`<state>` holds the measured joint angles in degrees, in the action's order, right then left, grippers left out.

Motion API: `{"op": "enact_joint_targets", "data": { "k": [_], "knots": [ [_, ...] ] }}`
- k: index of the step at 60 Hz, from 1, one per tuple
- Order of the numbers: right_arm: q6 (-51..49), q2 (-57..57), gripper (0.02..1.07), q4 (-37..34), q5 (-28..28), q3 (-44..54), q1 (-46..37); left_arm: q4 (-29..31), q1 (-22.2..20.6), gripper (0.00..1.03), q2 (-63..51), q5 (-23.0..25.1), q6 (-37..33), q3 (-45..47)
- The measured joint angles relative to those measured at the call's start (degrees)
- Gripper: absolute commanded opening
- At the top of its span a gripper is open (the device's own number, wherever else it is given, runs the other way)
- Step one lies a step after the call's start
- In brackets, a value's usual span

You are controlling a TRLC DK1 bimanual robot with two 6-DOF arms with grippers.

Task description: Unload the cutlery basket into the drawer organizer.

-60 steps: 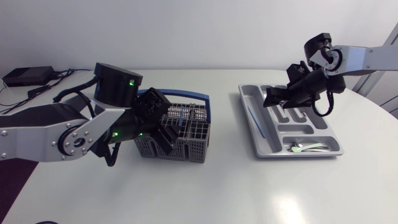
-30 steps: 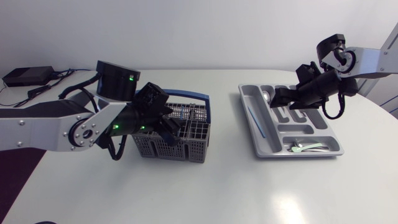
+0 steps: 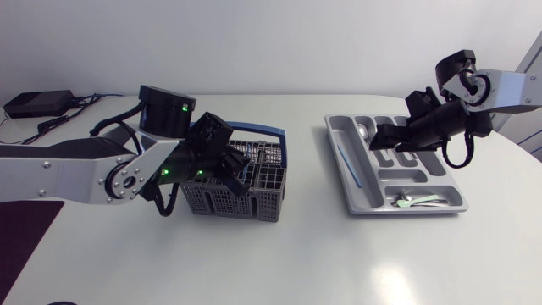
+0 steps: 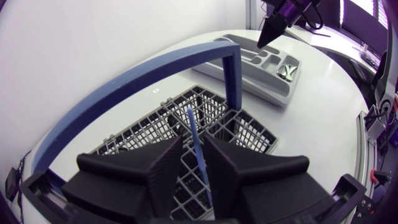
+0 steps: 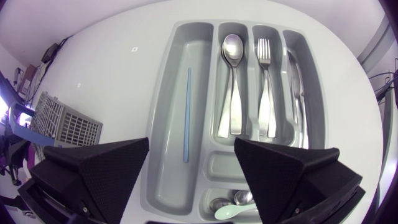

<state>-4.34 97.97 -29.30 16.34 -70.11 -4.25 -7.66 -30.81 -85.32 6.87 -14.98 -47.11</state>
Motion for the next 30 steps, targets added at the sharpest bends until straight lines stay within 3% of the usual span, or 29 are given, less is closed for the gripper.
{"op": "enact_joint_targets", "data": {
  "k": [10, 14, 30],
  "knots": [
    [-0.02, -1.49, 1.01, 0.22, 0.0, 0.0, 0.0, 0.02, 0.2, 0.07, -0.02, 1.16, 0.02, 0.0],
    [0.0, -1.84, 1.01, 0.48, 0.0, 0.0, 0.0, 0.02, 0.61, 0.14, -0.02, 2.14, 0.17, 0.0],
    [-0.04, -1.97, 1.01, 0.79, 0.0, 0.9, 0.0, 1.9, 2.38, 0.06, -0.02, 6.21, 1.99, -0.81]
  ]
}}
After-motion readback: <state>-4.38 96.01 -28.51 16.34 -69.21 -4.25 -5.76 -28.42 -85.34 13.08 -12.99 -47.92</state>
